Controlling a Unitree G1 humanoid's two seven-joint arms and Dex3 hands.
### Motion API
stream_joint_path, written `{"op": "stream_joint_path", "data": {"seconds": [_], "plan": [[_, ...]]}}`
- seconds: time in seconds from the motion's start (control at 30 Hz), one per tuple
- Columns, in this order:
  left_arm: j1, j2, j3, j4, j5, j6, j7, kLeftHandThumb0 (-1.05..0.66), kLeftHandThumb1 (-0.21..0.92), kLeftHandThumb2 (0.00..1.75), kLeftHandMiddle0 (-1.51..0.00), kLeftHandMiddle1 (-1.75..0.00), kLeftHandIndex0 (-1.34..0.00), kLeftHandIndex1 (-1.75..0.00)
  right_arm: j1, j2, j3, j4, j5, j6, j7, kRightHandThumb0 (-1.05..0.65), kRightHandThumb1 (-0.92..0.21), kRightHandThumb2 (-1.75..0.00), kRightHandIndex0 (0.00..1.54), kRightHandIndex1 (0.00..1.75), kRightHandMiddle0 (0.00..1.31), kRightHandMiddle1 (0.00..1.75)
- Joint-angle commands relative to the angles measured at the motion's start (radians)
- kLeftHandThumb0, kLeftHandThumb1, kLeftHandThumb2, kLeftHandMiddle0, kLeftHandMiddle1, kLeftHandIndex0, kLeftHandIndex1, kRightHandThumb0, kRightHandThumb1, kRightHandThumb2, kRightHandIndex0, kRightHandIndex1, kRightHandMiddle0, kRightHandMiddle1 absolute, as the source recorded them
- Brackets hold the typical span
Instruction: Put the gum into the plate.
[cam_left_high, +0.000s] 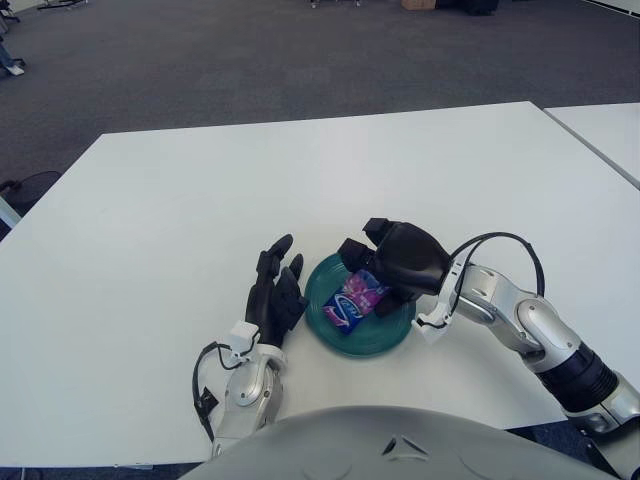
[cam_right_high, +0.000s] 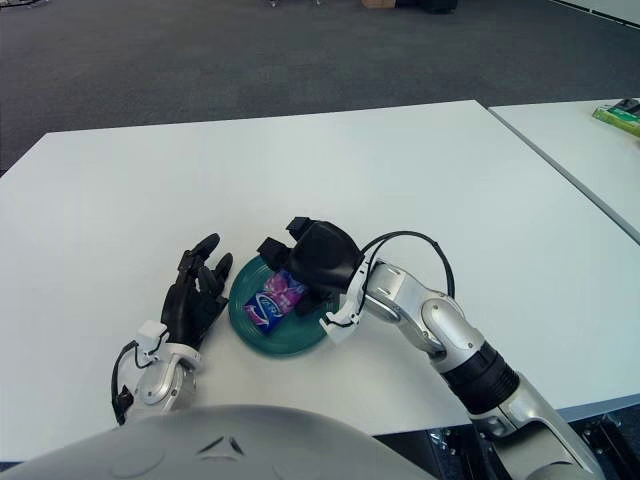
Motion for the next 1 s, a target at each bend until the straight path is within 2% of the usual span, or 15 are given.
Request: {"op": "stream_joint_path", "data": {"seconds": [0.0, 0.03, 0.1, 0.23, 0.67, 0.97], "plan": [[0.007, 0.001, 0.014, -0.017, 0.003, 0.029, 0.005, -0.84, 0.92, 0.98, -0.37, 0.00, 0.00, -0.66, 0.006, 0.014, -0.023, 0.012, 0.039, 0.008, 0.007, -0.76, -0.92, -0.79, 0.36, 0.53, 0.01, 0.82], [0.006, 0.001, 0.019, -0.016, -0.001, 0.033, 0.003, -0.84, 0.92, 0.98, -0.36, 0.00, 0.00, -0.66, 0.010, 0.018, -0.025, 0.012, 0.046, 0.012, 0.007, -0.77, -0.92, -0.82, 0.38, 0.39, 0.00, 0.74], [0.009, 0.005, 0.024, -0.017, -0.006, 0.032, -0.004, -0.84, 0.92, 0.99, -0.36, 0.00, 0.00, -0.66, 0.020, 0.028, -0.031, 0.012, 0.059, 0.021, 0.005, -0.79, -0.92, -0.86, 0.39, 0.24, 0.00, 0.66], [0.008, 0.006, 0.019, -0.022, -0.003, 0.039, -0.011, -0.85, 0.92, 0.99, -0.33, 0.00, 0.00, -0.66, 0.034, 0.043, -0.038, 0.011, 0.071, 0.037, 0.005, -0.83, -0.92, -0.92, 0.40, 0.10, 0.00, 0.57], [0.008, 0.009, 0.015, -0.017, 0.006, 0.025, -0.027, -0.89, 0.92, 0.98, -0.32, 0.00, 0.00, -0.63, 0.065, 0.054, -0.059, -0.004, 0.096, 0.065, 0.024, -0.89, -0.92, -0.99, 0.45, 0.06, 0.00, 0.56], [0.026, -0.004, 0.001, -0.022, -0.002, 0.014, -0.030, -0.90, 0.92, 0.98, -0.37, -0.03, -0.01, -0.66, 0.141, 0.121, -0.111, -0.035, 0.254, 0.188, 0.086, -0.92, -0.92, -0.94, 0.39, 0.01, 0.00, 0.48]]}}
